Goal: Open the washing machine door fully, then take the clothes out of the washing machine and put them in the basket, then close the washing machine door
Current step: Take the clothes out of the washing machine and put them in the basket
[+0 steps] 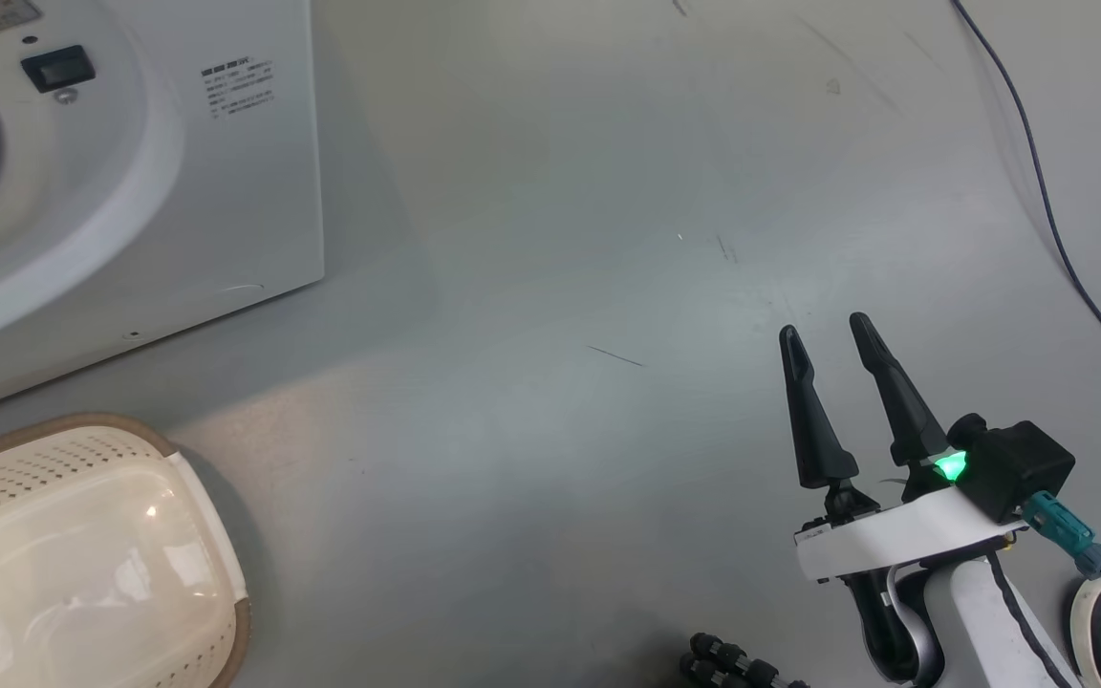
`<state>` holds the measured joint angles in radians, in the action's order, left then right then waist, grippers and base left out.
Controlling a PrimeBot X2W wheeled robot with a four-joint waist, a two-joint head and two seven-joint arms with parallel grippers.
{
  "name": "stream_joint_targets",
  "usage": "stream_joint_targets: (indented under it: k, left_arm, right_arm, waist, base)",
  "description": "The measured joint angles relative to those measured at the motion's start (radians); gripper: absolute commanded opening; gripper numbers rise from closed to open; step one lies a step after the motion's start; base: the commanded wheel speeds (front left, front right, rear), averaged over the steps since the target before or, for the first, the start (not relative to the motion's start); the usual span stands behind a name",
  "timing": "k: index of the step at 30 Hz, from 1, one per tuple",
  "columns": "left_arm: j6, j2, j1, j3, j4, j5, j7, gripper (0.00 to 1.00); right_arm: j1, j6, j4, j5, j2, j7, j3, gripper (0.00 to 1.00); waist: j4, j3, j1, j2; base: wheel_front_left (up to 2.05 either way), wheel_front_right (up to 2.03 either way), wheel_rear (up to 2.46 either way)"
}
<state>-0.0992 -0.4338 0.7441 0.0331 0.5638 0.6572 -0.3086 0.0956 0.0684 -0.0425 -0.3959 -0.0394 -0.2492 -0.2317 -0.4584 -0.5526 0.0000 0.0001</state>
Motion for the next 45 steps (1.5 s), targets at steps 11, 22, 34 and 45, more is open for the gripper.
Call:
stream_joint_targets:
  k: [11,22,34,45]
  left_arm:
    - [-0.010,-0.014,0.080,0.014,0.075,-0.008,-0.025,1.00]
    - [-0.010,-0.005,0.127,-0.003,0.112,-0.011,-0.030,0.00]
    - [0.053,0.044,0.136,-0.047,0.147,-0.021,0.045,0.00]
    - [0.155,0.119,0.058,-0.105,0.181,-0.034,0.163,0.00]
  right_arm:
    - [0.000,-0.014,0.010,-0.035,0.001,0.000,-0.016,1.00]
    - [0.003,-0.029,0.021,-0.044,0.001,0.000,-0.021,1.00]
    - [0.019,-0.045,0.023,-0.042,0.001,0.000,0.005,1.00]
    - [0.020,-0.043,0.007,-0.014,0.000,-0.003,0.034,1.00]
  waist:
    - [-0.035,-0.013,0.0000,0.0000]
    - [-0.036,-0.019,0.0000,0.0000]
    - [-0.001,0.007,0.0000,0.0000]
    - [0.072,0.070,0.0000,0.0000]
  base:
    - [0.00,0.00,0.00]
    - [0.00,0.00,0.00]
    - [0.00,0.00,0.00]
    - [0.00,0.00,0.00]
